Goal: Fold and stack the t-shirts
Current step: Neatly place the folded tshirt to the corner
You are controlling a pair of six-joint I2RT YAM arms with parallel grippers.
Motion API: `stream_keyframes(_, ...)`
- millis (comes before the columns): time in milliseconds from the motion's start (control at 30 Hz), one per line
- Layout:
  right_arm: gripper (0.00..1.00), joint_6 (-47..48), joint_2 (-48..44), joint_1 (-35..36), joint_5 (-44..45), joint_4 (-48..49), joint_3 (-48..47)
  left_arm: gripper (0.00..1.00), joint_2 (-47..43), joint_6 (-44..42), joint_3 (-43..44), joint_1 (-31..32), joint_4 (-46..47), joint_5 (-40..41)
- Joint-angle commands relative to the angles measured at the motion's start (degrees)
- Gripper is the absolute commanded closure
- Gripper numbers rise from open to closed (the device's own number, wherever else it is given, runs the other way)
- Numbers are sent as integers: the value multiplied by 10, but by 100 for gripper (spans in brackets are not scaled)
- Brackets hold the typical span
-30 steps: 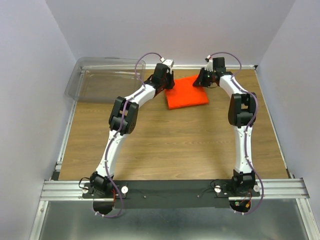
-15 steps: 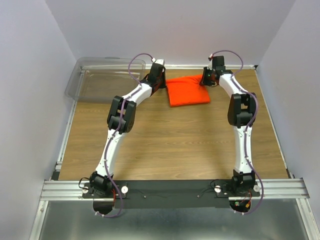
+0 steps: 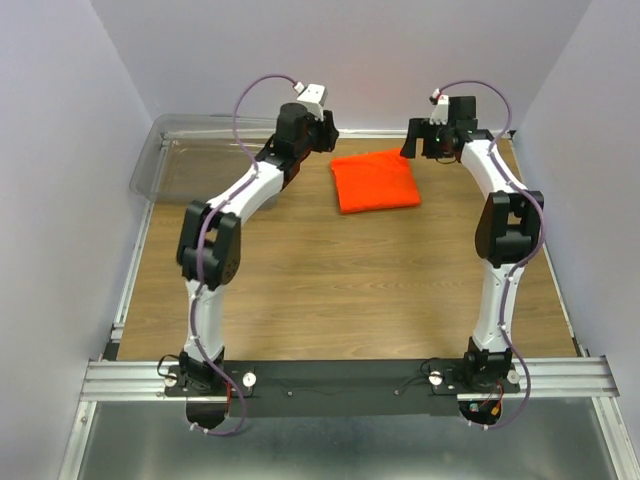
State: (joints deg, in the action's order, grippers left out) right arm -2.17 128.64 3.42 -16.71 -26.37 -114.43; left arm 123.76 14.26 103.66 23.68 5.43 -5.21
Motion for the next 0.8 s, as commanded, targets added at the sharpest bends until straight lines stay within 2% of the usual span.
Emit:
stream_keyframes(0,0,-6,23,-21,-81,-19,39,46,-114,-29,-76,8,120,-70)
stream_keyframes(200,0,-28,44,-30,-140,-20,69,45,-259,-44,-194,8,143,-74)
stream_keyframes(300,2,-34,49,-31,-144,-21,76,45,-325,-52,-253,8,141,-81)
stream_keyframes(400,6,-50,56,-32,-183,-22,90,45,-390,-50,-314,8,137,-83)
stream_keyframes(467,17,-68,65,-32,-205,-23,100,45,-437,-46,-363,8,141,-83)
stream_keyframes(533,21,-75,71,-32,-227,-23,106,45,-468,-41,-394,8,143,-83)
stream_keyframes(600,30,-83,75,-32,-228,-24,112,45,-515,-35,-438,8,143,-82)
stream_keyframes(633,38,-85,76,-32,-222,-25,114,45,-531,-29,-451,8,144,-81)
stream_keyframes(700,46,-89,77,-32,-210,-24,115,44,-574,-24,-484,8,143,-76)
stream_keyframes(733,46,-92,76,-32,-207,-24,114,44,-587,-23,-492,8,141,-78)
stream_keyframes(767,54,-93,74,-44,-206,-24,114,44,-606,-21,-503,8,136,-78)
